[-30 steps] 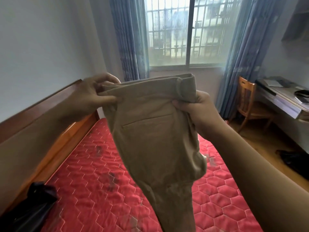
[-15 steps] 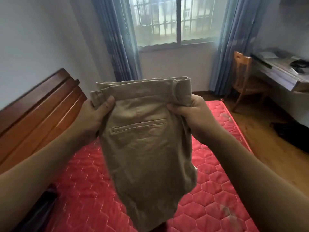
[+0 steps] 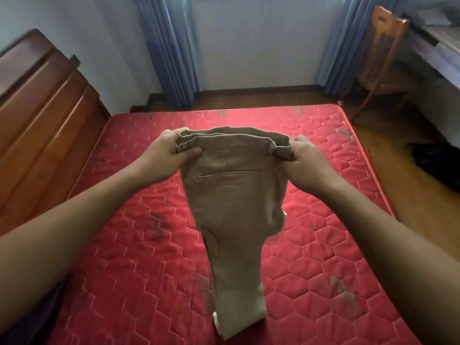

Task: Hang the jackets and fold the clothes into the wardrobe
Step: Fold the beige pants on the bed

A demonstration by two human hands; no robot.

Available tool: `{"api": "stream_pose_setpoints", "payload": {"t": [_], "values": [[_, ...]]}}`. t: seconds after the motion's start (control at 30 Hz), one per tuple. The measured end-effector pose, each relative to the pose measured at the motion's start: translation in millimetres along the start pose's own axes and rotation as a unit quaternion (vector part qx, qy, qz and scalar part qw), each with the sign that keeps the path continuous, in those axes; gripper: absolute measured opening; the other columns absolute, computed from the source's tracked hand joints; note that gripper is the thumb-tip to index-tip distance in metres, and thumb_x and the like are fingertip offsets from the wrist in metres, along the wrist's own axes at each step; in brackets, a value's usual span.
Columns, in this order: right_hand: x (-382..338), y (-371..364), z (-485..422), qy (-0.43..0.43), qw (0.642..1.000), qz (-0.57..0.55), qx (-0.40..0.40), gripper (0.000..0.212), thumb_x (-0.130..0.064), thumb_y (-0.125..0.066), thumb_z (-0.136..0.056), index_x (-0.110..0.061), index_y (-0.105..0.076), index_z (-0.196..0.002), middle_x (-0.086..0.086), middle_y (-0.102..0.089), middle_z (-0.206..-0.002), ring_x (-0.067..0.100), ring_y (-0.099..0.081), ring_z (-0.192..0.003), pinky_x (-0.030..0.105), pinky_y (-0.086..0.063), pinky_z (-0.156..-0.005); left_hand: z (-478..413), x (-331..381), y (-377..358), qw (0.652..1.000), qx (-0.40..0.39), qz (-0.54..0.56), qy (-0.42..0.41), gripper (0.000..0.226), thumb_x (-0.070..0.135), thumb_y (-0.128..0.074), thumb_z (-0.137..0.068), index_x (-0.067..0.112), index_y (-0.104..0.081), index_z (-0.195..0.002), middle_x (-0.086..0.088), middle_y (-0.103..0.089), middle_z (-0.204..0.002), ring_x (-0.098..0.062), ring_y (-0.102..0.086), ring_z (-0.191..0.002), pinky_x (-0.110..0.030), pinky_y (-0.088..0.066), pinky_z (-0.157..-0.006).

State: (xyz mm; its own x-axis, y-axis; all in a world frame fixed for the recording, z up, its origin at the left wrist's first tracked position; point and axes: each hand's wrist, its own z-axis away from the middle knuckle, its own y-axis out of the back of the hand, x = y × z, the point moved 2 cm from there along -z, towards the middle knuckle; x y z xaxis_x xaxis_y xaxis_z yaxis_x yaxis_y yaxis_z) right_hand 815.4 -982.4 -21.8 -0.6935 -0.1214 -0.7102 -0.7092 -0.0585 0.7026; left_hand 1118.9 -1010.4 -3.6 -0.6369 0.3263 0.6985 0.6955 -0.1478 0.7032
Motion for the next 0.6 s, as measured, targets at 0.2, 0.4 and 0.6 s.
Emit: {"api": "stream_pose_setpoints", "payload": {"t": [0.2, 0.4, 0.6], "values": [[43, -62, -88, -0.1, 0.986, 0.102, -0.085, 0.033, -0.044, -0.042, -0.084, -0.035, -0.067, -0.104, 0.0, -0.072, -0.091, 0.032, -0.067, -0.088, 0.041, -0.056, -0.071, -70, -105, -28, 0.989, -0.054, -0.126, 0.052, 0.014, 0.028, -0.072, -0.092, 0.016, -0.072, -0.101, -0.002, -0.055, -0.098, -0.021, -0.06, -0.089, -0.043, -0.053, -0.087], [93, -134, -216, -0.157, 0.974, -0.159, -0.044, 0.024, -0.006, -0.052, -0.093, -0.018, -0.065, -0.109, -0.002, -0.065, -0.088, 0.016, -0.058, -0.074, 0.029, -0.045, -0.058, -172, -201, -47, 0.99, 0.024, -0.029, 0.134, 0.008, 0.011, -0.068, -0.091, 0.019, -0.071, -0.091, -0.01, -0.061, -0.104, -0.029, -0.067, -0.089, -0.048, -0.059, -0.08], [152, -188, -233, -0.243, 0.945, -0.219, -0.026, 0.056, -0.018, -0.053, -0.105, -0.019, -0.033, -0.157, 0.007, -0.052, -0.14, 0.01, -0.06, -0.103, 0.015, -0.049, -0.074, -196, -281, -113, 0.959, 0.069, 0.119, 0.249, 0.058, 0.025, -0.065, -0.098, 0.027, -0.041, -0.151, -0.008, -0.038, -0.154, -0.016, -0.05, -0.128, -0.031, -0.048, -0.099]]}}
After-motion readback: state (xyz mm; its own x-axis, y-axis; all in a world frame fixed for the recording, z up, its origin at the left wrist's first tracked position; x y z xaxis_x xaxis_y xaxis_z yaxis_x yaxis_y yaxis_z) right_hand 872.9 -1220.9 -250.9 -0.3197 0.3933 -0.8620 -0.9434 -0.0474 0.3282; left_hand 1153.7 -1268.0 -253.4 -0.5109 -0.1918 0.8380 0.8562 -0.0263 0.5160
